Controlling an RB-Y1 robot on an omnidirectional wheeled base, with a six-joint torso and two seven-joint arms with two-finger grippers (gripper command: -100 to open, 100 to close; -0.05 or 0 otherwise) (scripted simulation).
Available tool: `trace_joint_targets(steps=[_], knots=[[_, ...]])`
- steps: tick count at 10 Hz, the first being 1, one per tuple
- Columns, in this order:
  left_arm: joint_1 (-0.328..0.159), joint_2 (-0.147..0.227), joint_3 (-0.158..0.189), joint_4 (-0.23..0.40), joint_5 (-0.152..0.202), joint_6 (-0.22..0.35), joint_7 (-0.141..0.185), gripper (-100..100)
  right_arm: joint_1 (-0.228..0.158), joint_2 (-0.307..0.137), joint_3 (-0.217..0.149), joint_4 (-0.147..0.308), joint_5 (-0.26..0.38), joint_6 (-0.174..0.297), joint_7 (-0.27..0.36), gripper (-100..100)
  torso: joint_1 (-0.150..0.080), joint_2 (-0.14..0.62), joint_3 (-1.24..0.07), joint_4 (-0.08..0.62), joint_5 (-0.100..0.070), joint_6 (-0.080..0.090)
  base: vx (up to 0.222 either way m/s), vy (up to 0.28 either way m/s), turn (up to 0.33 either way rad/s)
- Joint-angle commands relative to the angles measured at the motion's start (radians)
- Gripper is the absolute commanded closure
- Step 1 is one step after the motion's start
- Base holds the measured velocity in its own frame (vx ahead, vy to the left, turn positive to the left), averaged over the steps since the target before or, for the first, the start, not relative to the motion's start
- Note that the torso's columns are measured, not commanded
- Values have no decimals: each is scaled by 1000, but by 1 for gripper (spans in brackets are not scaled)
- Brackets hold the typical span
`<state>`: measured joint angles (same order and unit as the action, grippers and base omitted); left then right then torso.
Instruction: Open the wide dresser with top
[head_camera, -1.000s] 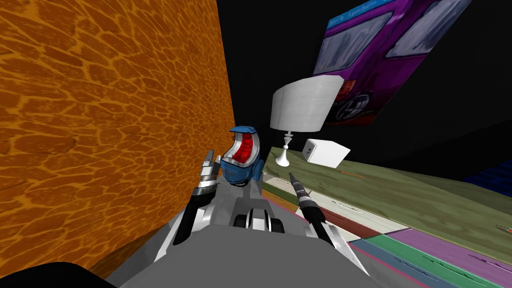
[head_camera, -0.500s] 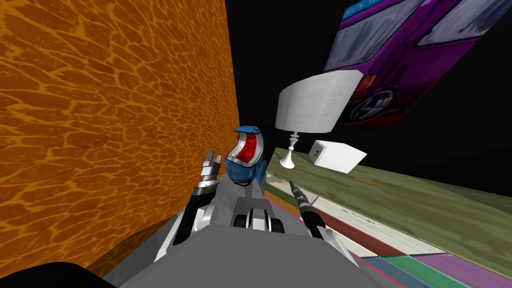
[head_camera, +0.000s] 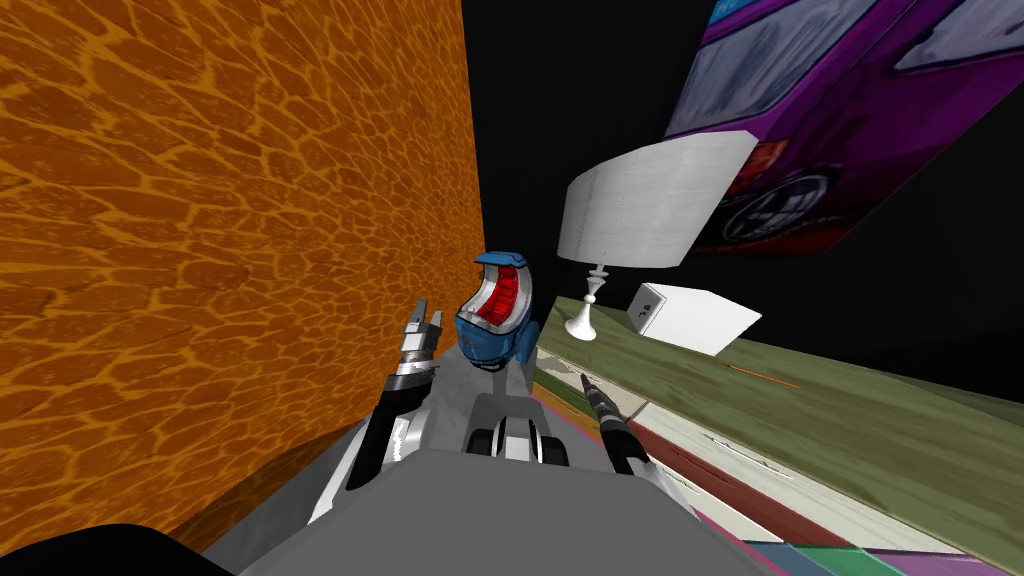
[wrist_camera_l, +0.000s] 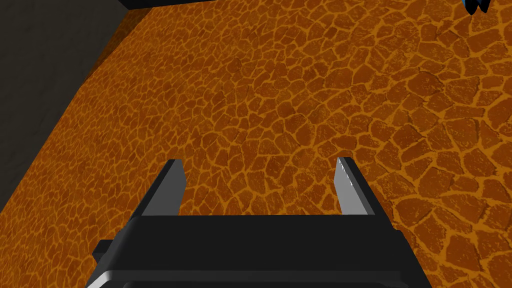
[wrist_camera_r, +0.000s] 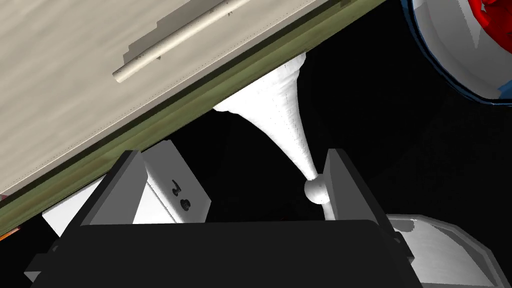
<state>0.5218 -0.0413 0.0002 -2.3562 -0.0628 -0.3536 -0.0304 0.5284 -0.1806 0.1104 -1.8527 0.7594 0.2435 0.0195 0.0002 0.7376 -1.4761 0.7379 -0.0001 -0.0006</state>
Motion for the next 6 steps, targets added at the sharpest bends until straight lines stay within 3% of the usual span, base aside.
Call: trace_joint_targets(steps=[1,2,4,5,6], knots=[[0,0,0,0,0,0,0,0,9,-9,9,11,42,68,-3,-100,0,0,0,0,0,1,7,1,-6],[0,0,0,0,0,0,0,0,11,-12,21,61,93,97,-7,-100,-1,1,0,0,0,1,14,7,211],[0,0,0,0,0,0,0,0,11,-12,21,61,112,136,-7,-100,0,0,0,0,0,1,12,2,44],[0,0,0,0,0,0,0,0,13,-13,33,112,160,169,-11,-100,0,1,0,0,0,1,18,12,174],[0,0,0,0,0,0,0,0,13,-13,33,112,176,204,-11,-100,0,0,0,0,0,0,18,4,133]])
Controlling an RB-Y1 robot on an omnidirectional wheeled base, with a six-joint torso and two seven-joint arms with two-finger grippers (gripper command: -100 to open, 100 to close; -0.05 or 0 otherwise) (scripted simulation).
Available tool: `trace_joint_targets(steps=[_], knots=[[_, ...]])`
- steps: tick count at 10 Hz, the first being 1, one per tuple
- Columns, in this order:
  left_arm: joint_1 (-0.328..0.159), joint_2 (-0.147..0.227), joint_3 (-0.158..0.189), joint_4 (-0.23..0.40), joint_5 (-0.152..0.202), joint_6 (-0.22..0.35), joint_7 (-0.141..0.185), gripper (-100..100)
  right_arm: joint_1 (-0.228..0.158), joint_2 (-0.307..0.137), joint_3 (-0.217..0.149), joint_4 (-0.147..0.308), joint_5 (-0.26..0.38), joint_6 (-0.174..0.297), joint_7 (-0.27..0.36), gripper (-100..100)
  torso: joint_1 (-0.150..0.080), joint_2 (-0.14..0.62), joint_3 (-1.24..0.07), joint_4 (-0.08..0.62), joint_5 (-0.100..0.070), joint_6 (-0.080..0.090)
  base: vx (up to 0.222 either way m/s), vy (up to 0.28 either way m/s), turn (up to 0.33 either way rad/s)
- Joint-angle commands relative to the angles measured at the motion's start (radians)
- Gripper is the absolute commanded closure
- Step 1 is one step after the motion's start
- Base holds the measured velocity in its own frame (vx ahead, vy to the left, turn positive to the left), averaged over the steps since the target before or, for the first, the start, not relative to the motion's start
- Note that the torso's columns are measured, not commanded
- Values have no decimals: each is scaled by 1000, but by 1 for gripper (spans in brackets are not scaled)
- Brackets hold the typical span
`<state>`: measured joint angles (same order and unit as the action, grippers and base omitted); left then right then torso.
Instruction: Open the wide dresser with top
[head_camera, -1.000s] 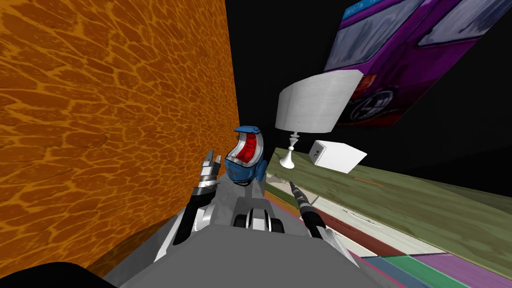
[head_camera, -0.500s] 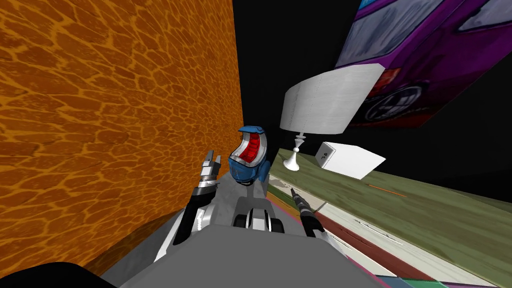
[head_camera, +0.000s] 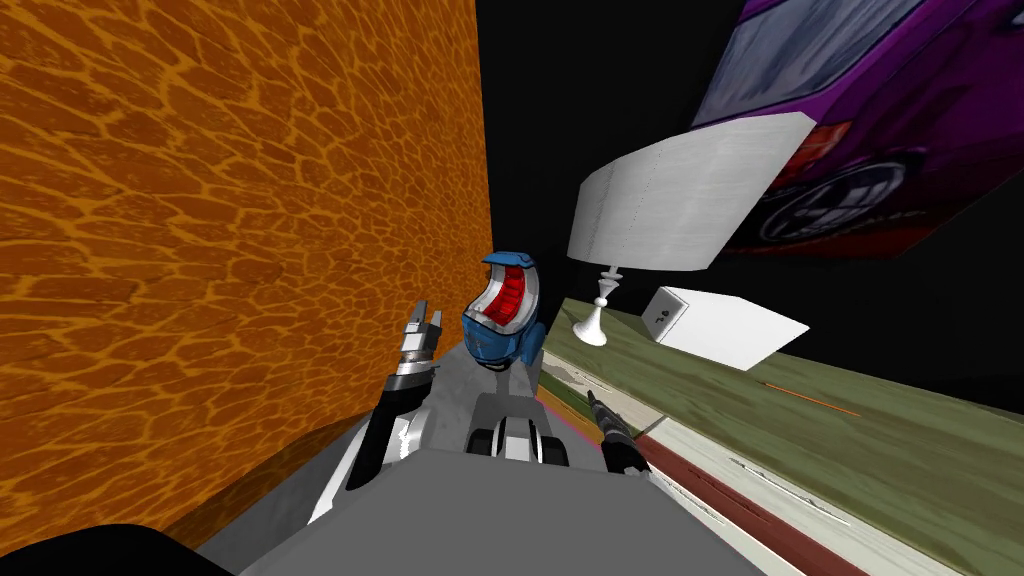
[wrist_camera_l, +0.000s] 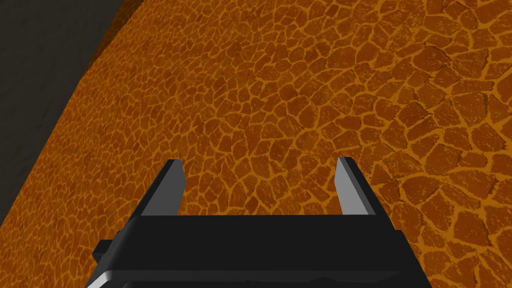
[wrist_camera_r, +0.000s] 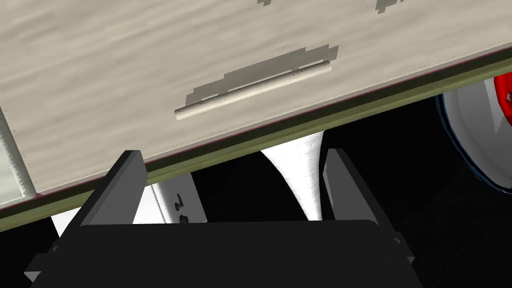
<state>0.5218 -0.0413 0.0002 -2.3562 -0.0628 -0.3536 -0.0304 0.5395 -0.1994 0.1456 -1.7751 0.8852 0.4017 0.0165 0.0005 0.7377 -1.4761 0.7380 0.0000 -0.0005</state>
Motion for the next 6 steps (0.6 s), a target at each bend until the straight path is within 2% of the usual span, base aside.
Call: trace_joint_targets(steps=[1,2,3,4,6], knots=[[0,0,0,0,0,0,0,0,3,4,10,84,87,78,-12,-100,-1,0,0,0,0,1,26,5,223],[0,0,0,0,0,0,0,0,3,4,10,88,123,100,-12,-100,-1,0,0,0,0,0,24,2,88],[0,0,0,0,0,0,0,0,3,4,10,88,124,113,-12,-100,-1,0,0,0,0,1,10,2,-27],[0,0,0,0,0,0,0,0,3,4,22,143,172,144,-16,-100,-1,1,0,0,0,1,20,4,157],[0,0,0,0,0,0,0,0,3,4,22,143,192,180,-16,-100,0,0,0,0,0,1,15,3,73]])
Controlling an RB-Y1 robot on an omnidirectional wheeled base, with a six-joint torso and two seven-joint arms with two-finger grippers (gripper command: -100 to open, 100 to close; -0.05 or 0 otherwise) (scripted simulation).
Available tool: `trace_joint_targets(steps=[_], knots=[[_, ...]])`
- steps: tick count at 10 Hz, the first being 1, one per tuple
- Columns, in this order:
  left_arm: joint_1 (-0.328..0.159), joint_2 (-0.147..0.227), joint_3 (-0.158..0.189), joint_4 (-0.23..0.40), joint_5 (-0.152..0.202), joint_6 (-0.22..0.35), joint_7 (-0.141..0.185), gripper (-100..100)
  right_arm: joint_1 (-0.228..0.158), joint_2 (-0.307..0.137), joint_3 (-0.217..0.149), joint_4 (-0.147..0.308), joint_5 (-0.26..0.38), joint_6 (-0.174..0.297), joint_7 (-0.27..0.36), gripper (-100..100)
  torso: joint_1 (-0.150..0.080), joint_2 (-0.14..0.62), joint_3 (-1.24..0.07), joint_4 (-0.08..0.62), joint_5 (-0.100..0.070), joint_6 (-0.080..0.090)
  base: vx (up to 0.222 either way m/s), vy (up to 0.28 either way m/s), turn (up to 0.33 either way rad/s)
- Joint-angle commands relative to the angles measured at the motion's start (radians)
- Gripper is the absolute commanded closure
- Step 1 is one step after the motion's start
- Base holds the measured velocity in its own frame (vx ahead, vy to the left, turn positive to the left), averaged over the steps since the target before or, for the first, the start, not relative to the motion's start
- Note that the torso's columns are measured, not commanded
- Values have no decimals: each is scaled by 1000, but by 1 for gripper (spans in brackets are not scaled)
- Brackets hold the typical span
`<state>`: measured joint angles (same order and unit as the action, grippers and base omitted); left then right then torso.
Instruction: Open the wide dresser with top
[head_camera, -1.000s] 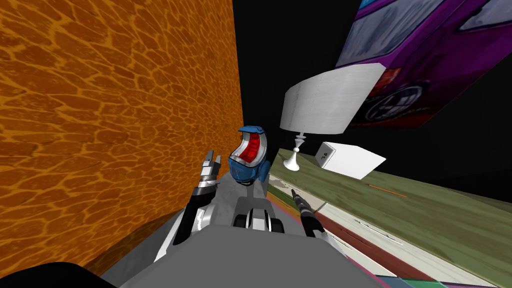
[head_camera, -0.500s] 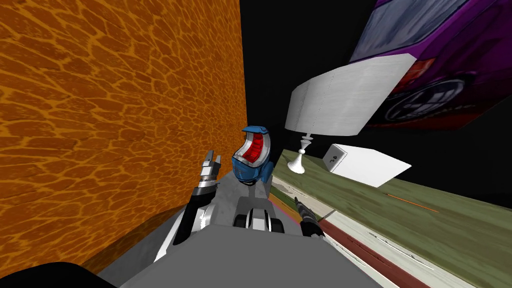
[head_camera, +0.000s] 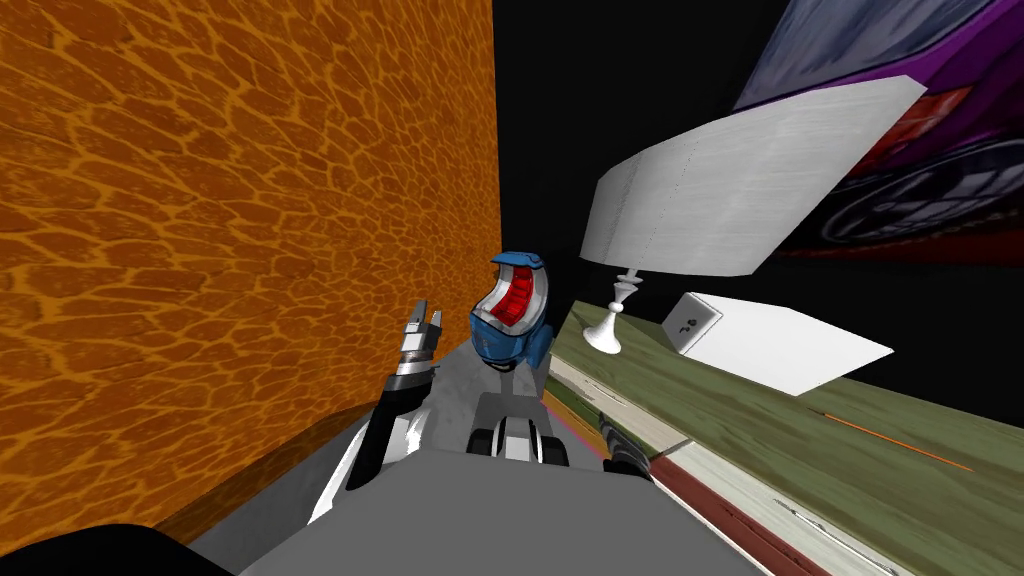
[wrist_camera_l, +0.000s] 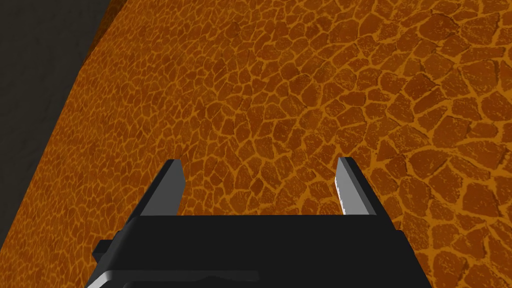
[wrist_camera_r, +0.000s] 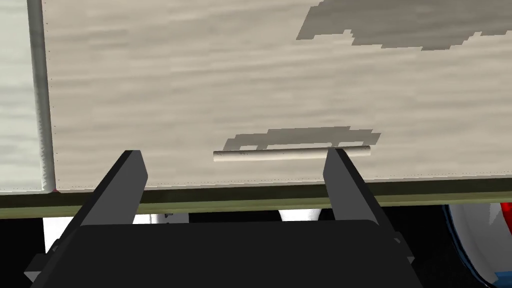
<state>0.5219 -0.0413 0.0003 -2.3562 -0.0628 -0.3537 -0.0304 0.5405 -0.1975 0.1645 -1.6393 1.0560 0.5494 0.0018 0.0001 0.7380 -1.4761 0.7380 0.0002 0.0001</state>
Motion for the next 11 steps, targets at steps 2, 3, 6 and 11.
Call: trace_joint_targets(steps=[2,3,6,11], knots=[[0,0,0,0,0,0,0,0,2,2,14,62,87,97,-5,-100,0,0,0,0,0,-1,24,3,155],[0,0,0,0,0,0,0,0,2,3,25,103,124,123,-9,-100,0,0,0,0,0,0,32,2,227],[0,0,0,0,0,0,0,0,1,4,36,158,196,203,-13,-100,0,1,0,0,0,0,22,1,76],[0,0,0,0,0,0,0,0,-3,8,57,289,333,335,-20,-100,0,-1,0,0,0,0,35,0,138]])
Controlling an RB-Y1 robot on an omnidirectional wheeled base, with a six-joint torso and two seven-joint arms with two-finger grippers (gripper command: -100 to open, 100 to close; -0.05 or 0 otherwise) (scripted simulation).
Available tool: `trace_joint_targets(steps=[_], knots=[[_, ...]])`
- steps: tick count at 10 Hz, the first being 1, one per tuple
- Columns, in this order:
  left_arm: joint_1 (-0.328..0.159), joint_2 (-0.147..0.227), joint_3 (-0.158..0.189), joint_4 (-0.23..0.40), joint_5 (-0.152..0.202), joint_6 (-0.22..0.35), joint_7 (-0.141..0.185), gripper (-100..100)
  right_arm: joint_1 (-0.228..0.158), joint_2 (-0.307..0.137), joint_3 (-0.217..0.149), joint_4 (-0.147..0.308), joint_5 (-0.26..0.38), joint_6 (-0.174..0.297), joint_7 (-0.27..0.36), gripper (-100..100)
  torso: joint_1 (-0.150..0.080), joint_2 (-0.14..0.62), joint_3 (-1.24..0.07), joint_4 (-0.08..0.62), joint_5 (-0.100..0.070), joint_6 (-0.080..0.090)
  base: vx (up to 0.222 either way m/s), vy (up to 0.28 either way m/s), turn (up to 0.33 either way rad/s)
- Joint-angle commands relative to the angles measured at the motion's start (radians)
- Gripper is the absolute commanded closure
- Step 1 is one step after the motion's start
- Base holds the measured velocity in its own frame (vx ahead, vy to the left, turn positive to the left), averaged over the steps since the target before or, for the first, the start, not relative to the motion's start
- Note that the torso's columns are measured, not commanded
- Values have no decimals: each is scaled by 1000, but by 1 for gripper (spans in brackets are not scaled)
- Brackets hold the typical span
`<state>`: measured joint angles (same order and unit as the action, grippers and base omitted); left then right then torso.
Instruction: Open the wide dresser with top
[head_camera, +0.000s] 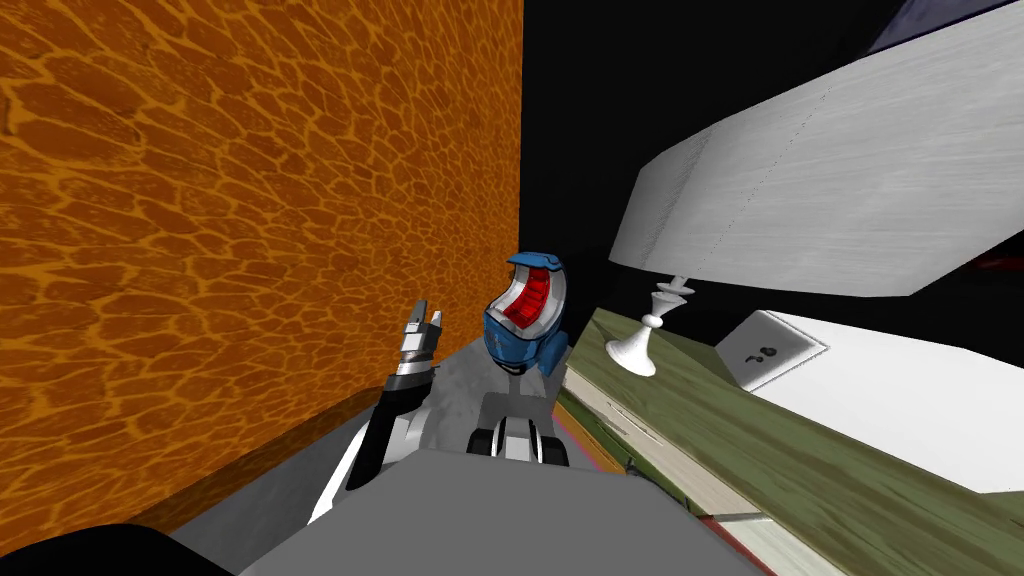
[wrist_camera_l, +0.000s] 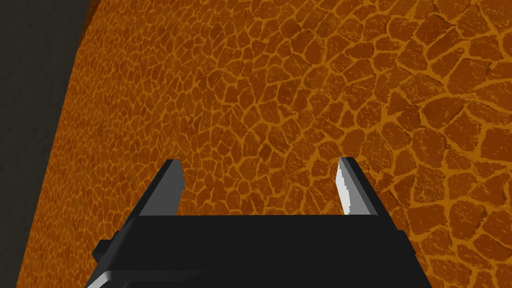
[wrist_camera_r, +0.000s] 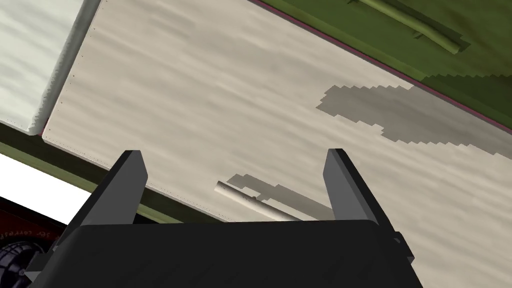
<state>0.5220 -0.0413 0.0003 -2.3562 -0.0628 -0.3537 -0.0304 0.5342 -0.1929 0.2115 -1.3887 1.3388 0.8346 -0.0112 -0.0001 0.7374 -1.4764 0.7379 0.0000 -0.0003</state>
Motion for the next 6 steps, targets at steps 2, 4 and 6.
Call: trace_joint_targets(steps=[2,4,6], knots=[[0,0,0,0,0,0,0,0,1,6,19,89,96,96,-11,-100,0,2,1,0,0,1,18,-2,86],[0,0,0,0,0,0,0,0,-2,9,28,132,143,149,-14,-100,0,0,0,0,0,1,33,-3,137],[0,0,0,0,0,0,0,0,-6,13,37,180,196,202,-17,-100,0,0,0,0,0,1,38,-5,119]])
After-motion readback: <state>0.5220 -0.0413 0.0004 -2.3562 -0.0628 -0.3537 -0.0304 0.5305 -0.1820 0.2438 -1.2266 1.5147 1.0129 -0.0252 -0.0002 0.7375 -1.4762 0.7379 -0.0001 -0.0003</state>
